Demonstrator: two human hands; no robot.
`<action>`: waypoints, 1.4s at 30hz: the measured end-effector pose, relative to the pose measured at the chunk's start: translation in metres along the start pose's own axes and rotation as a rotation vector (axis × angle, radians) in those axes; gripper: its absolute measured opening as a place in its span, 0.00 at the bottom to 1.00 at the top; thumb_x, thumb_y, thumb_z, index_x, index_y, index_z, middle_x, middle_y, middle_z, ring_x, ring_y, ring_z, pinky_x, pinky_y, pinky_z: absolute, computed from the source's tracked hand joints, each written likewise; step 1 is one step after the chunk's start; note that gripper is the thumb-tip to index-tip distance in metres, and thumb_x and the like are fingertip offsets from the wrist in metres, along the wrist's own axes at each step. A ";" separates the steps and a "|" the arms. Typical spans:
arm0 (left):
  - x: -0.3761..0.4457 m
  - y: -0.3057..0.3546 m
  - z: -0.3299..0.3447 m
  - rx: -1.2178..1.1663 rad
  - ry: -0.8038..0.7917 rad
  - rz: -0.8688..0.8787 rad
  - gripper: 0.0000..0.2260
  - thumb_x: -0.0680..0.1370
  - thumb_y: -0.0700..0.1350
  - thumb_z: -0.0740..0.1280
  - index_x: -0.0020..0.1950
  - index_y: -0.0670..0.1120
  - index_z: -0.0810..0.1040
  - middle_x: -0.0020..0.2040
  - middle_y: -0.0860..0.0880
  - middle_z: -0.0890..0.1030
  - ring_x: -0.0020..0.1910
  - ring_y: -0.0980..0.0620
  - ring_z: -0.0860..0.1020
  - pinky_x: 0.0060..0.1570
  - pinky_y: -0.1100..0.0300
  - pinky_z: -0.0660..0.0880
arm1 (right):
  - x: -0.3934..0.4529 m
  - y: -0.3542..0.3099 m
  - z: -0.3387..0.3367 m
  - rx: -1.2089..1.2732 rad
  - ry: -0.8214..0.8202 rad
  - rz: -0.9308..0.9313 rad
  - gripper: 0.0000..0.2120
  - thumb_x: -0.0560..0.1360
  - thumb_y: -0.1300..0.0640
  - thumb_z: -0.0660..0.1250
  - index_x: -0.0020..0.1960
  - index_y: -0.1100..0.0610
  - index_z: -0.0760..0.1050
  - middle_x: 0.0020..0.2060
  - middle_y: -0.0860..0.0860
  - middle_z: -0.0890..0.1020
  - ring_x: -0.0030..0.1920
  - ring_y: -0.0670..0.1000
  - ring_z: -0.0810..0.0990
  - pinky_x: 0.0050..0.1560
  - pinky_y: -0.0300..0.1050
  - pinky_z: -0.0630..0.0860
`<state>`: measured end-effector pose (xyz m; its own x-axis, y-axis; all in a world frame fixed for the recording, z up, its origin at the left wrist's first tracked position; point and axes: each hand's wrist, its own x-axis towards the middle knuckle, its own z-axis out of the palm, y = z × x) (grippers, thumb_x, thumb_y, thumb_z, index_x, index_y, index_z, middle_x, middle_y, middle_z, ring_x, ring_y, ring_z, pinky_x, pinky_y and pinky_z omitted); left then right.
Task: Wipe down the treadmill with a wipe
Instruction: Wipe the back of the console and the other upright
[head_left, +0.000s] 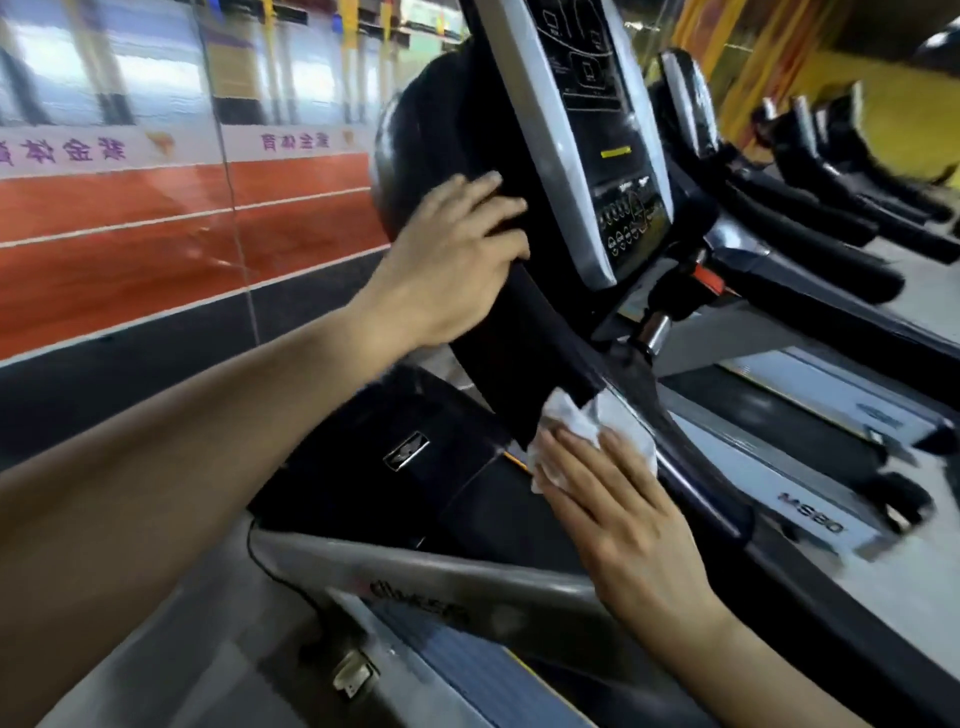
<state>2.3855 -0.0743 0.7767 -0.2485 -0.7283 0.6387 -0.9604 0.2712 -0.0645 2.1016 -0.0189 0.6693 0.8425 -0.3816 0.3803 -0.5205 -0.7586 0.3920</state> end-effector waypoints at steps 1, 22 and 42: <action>-0.003 0.009 0.005 -0.005 -0.008 0.095 0.19 0.80 0.46 0.54 0.57 0.46 0.84 0.67 0.43 0.81 0.72 0.36 0.73 0.75 0.39 0.63 | -0.009 -0.003 0.001 0.002 -0.010 0.018 0.20 0.81 0.65 0.57 0.70 0.61 0.76 0.76 0.58 0.67 0.78 0.57 0.63 0.75 0.62 0.63; -0.010 0.039 0.065 -0.248 0.440 0.074 0.13 0.80 0.40 0.56 0.49 0.40 0.81 0.46 0.44 0.81 0.57 0.40 0.76 0.75 0.41 0.61 | -0.002 -0.015 -0.052 0.179 0.153 1.157 0.15 0.77 0.62 0.62 0.61 0.53 0.79 0.58 0.53 0.82 0.60 0.59 0.79 0.55 0.53 0.75; -0.011 0.042 0.063 -0.245 0.484 0.097 0.07 0.80 0.36 0.59 0.49 0.40 0.77 0.47 0.41 0.79 0.57 0.39 0.75 0.76 0.43 0.59 | -0.072 -0.025 -0.028 0.225 0.385 1.018 0.26 0.75 0.69 0.57 0.70 0.58 0.76 0.69 0.55 0.77 0.74 0.57 0.71 0.77 0.57 0.60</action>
<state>2.3402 -0.0946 0.7189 -0.1920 -0.3355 0.9223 -0.8643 0.5030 0.0030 2.0499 0.0426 0.6554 -0.0842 -0.7205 0.6883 -0.8747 -0.2774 -0.3975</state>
